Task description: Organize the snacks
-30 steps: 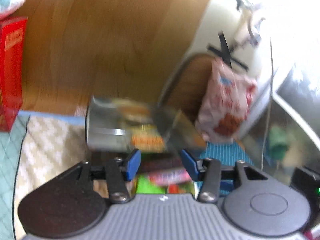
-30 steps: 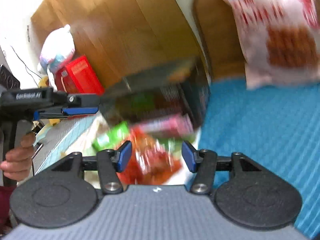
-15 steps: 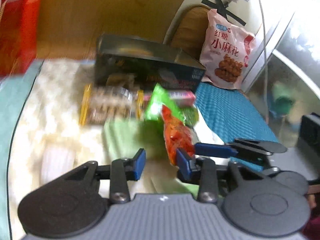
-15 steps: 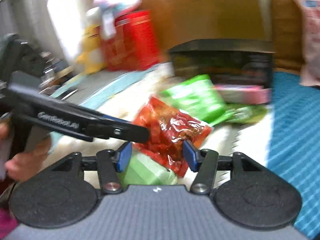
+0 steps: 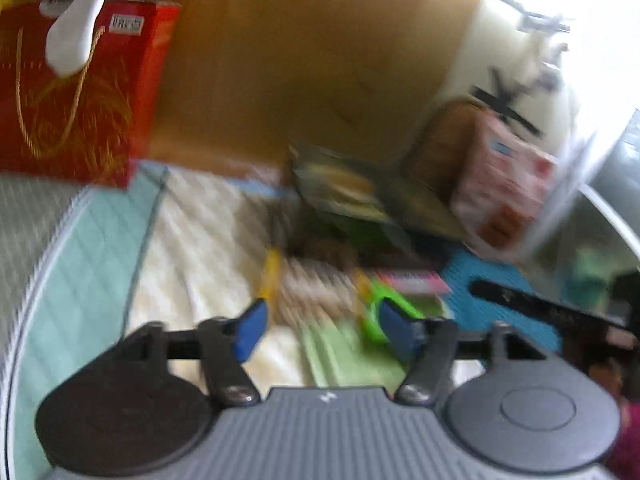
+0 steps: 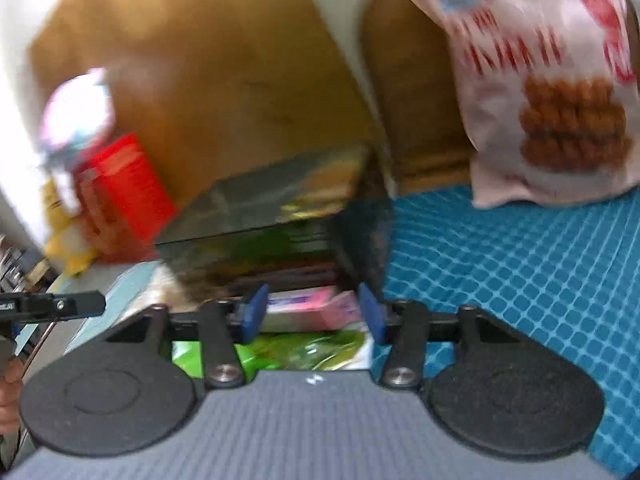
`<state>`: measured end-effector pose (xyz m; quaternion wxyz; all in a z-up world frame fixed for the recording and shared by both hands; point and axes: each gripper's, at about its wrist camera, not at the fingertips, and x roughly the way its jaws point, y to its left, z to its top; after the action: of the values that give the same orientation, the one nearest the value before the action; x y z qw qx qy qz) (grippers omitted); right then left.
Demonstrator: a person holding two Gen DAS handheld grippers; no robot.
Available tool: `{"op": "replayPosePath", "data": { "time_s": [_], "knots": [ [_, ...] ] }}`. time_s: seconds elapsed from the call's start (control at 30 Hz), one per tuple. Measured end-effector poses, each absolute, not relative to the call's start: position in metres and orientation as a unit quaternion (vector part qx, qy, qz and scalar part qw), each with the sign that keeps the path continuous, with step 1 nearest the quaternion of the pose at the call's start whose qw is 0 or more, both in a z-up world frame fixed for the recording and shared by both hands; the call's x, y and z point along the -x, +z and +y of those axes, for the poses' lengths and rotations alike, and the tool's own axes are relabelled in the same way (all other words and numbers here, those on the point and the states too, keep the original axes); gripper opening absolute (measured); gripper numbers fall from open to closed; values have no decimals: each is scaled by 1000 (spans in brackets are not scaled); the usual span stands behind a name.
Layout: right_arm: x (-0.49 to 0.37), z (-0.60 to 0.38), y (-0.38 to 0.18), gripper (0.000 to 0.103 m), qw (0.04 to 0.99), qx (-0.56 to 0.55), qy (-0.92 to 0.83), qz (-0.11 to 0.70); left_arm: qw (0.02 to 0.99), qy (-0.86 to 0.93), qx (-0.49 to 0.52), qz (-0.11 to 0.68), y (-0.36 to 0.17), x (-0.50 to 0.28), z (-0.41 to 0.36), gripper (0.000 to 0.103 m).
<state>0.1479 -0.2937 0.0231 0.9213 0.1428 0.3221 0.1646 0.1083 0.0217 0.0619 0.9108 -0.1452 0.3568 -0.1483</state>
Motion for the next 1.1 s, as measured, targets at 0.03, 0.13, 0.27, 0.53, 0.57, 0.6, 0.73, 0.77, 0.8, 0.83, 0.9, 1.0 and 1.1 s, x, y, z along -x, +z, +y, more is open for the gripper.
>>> {"op": "replayPosePath", "data": {
  "time_s": [0.03, 0.13, 0.27, 0.53, 0.57, 0.6, 0.73, 0.77, 0.8, 0.83, 0.9, 1.0, 1.1],
  "knots": [
    [-153, -295, 17, 44, 917, -155, 165, 330, 914, -133, 141, 356, 56, -120, 23, 70],
    [-164, -289, 2, 41, 905, -179, 177, 343, 909, -118, 137, 377, 38, -157, 12, 66],
    [-149, -265, 5, 37, 895, -162, 220, 354, 883, -144, 153, 419, 12, -171, -2, 56],
    [-61, -219, 8, 35, 868, -75, 320, 372, 869, -237, 39, 432, 16, -75, -24, 63],
    [-55, -220, 12, 36, 867, -77, 326, 370, 870, -246, 22, 427, 18, -62, -25, 69],
    [-47, -225, 15, 35, 865, -86, 334, 366, 866, -260, 4, 427, 22, -47, -25, 72],
    [-30, -239, 36, 36, 893, -69, 299, 331, 860, -291, -9, 418, 45, -30, -8, 74],
    [-29, -241, 40, 39, 898, -66, 291, 323, 867, -288, -5, 407, 54, -33, -2, 78],
    [-27, -242, 43, 39, 901, -65, 287, 318, 874, -282, 0, 396, 64, -37, 6, 80],
    [-28, -241, 45, 39, 902, -64, 287, 317, 882, -272, 9, 384, 73, -42, 12, 83],
    [-36, -230, 38, 39, 901, -56, 282, 325, 893, -254, 40, 370, 84, -63, 21, 83],
    [-46, -220, 23, 39, 890, -40, 299, 341, 894, -244, 59, 371, 83, -104, 12, 79],
    [-56, -205, 11, 39, 888, -3, 289, 358, 888, -242, 53, 387, 66, -137, -10, 79]
  ]
}}
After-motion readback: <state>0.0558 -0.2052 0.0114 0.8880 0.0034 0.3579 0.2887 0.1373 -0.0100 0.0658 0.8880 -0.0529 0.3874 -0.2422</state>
